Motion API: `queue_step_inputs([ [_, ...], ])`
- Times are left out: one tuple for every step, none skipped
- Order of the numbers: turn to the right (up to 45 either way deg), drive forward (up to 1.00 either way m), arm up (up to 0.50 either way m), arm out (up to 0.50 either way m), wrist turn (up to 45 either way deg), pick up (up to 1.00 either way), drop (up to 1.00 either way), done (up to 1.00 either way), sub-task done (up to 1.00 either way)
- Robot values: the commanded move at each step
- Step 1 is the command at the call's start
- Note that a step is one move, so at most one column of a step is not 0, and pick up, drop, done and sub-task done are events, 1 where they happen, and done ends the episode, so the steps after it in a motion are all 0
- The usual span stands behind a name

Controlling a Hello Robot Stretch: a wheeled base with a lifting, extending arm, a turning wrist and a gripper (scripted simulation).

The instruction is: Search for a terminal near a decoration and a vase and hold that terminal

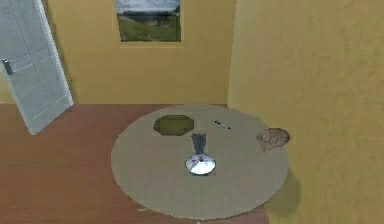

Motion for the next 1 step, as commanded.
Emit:
queue_step_inputs([
  [0.0,0.25,0.00,0.00,0.0,0.00,0.00,0.00,0.00],
])
